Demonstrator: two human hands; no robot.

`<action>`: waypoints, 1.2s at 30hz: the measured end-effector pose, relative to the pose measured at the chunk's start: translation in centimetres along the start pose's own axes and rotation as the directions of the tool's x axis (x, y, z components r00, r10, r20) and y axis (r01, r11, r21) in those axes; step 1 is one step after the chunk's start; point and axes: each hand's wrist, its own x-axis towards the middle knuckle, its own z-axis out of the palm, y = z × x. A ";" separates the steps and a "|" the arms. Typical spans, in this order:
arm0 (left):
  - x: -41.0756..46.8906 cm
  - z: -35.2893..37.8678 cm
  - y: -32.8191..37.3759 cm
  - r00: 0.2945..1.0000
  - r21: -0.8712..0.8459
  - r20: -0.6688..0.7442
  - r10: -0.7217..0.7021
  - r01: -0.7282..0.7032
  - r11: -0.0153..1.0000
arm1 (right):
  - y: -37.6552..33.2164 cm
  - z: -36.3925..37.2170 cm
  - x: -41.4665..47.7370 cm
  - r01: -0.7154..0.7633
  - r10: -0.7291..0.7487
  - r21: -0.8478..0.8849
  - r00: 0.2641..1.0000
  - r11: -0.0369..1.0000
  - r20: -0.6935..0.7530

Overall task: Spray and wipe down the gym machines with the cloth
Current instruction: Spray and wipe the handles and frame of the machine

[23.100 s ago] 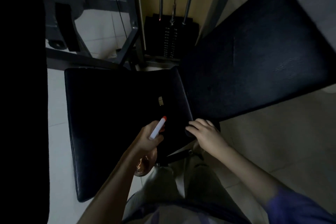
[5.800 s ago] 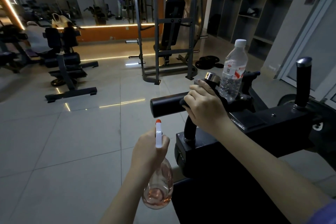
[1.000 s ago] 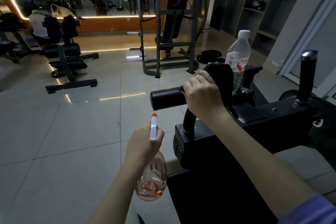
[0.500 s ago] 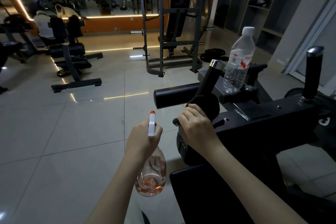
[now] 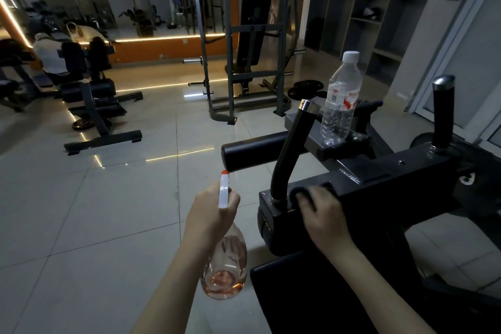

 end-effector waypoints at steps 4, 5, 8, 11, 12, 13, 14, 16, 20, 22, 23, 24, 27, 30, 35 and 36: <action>0.4 0.4 0.4 1.000 -0.019 0.016 0.013 -0.013 1.000 | -1.4 -3.2 6.0 -0.526 0.627 0.462 0.774 0.714 -0.086; 0.4 0.5 0.5 1.000 -0.030 0.017 0.015 -0.014 0.999 | -1.6 -3.3 7.9 -0.523 0.648 0.557 0.761 0.645 -0.036; 0.4 0.7 0.7 1.000 -0.042 0.016 0.014 -0.014 0.999 | -3.4 -2.3 11.0 -0.410 0.541 0.674 0.841 0.614 0.018; 0.4 0.5 0.8 0.999 -0.026 0.018 0.031 -0.030 0.999 | -4.4 -0.7 9.7 -0.407 0.511 0.640 0.859 0.652 0.026; 0.5 0.5 0.7 1.000 -0.026 0.018 0.025 -0.025 0.999 | -4.2 -0.3 8.8 -0.410 0.516 0.631 0.856 0.659 0.018; 0.5 0.4 0.7 1.000 -0.026 0.015 0.021 -0.021 0.999 | -3.8 0.2 7.8 -0.403 0.506 0.616 0.863 0.677 0.009; 0.4 0.3 0.8 1.000 -0.028 0.014 0.012 -0.012 1.000 | -3.4 0.5 7.0 -0.399 0.497 0.600 0.868 0.694 0.004; 0.3 0.4 0.8 1.000 -0.023 0.011 -0.001 0.001 1.000 | -2.7 0.7 6.4 -0.408 0.482 0.542 0.876 0.735 0.006; -0.1 0.6 0.9 1.000 0.012 0.005 0.014 -0.014 1.000 | -2.0 0.6 4.6 -0.424 0.414 0.408 0.903 0.808 0.119; -0.5 0.8 1.2 1.000 0.021 -0.009 0.017 -0.017 1.000 | -1.4 1.0 2.9 -0.399 0.346 0.254 0.910 0.881 0.227; -0.7 0.9 1.3 1.000 0.025 -0.013 0.018 -0.017 1.000 | -1.2 1.0 2.3 -0.362 0.309 0.158 0.908 0.919 0.282; -1.0 1.0 1.4 1.000 0.019 -0.011 0.011 -0.011 1.000 | -0.9 0.9 2.3 -0.311 0.283 0.038 0.902 0.950 0.327; -1.9 1.3 1.7 1.000 -0.025 0.005 -0.014 0.014 1.000 | -0.7 -0.3 3.2 -0.121 0.248 -0.299 0.866 0.946 0.434; -2.8 1.3 1.9 1.000 -0.011 -0.009 0.000 -0.001 1.000 | -0.8 -0.9 3.6 -0.038 0.239 -0.381 0.835 0.924 0.495; -3.7 0.7 2.9 0.998 0.004 -0.041 0.042 -0.042 0.999 | -0.7 -1.6 3.2 0.063 0.218 -0.481 0.836 0.874 0.504; -3.8 0.7 3.2 0.998 -0.001 -0.039 0.047 -0.047 0.999 | -0.4 -1.8 2.9 0.062 0.212 -0.491 0.850 0.869 0.482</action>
